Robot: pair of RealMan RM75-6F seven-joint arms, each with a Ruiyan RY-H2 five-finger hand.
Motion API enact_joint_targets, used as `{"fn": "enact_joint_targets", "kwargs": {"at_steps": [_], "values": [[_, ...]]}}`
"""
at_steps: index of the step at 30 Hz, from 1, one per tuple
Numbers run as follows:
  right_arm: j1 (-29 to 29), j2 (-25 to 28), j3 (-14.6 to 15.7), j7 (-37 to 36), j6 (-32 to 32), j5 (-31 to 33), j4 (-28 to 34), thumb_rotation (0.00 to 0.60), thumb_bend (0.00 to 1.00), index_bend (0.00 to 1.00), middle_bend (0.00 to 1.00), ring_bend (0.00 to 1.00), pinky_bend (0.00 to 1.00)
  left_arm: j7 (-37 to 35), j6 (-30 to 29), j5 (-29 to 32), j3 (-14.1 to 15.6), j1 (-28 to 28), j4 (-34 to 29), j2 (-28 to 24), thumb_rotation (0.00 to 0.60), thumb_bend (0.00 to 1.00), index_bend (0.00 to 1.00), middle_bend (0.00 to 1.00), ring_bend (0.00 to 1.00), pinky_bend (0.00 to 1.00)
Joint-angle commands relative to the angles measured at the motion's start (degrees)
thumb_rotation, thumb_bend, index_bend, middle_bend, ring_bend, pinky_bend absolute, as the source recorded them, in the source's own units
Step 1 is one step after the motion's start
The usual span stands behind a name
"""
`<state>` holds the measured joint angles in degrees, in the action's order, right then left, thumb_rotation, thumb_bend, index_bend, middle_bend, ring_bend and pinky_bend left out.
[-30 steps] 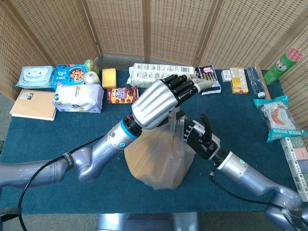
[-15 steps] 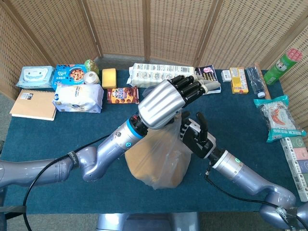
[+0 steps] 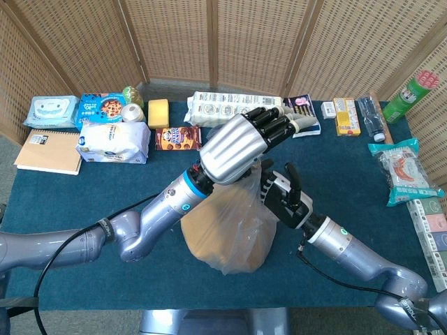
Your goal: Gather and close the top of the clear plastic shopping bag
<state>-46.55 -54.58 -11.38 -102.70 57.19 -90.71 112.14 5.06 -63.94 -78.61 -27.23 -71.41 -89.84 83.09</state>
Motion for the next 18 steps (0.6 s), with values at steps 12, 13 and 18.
{"fn": "enact_joint_targets", "kwargs": {"at_steps": [12,13,18], "values": [[-0.8,-1.9,0.2,-1.0,1.1,-1.1,-1.5,0.000,0.18,0.21,0.21,0.10,0.01,0.2,0.3,0.6,0.3,-0.4,0.3,0.3,0.600,0.19,0.10,0.25,0.21,0.34],[-0.8,-2.0,0.1,-0.7,1.1,-1.0,-1.6,0.000,0.18,0.21,0.21,0.10,0.01,0.1,0.3,0.7,0.3,-0.4,0.3,0.2,0.600,0.19,0.10,0.25,0.21,0.34],[-0.9,-2.4,-0.2,-0.2,0.8,0.2,-1.4,0.000,0.18,0.21,0.22,0.10,0.01,-0.1,0.2,0.8,0.2,-0.5,0.2,0.2,0.600,0.19,0.10,0.25,0.21,0.34]]}}
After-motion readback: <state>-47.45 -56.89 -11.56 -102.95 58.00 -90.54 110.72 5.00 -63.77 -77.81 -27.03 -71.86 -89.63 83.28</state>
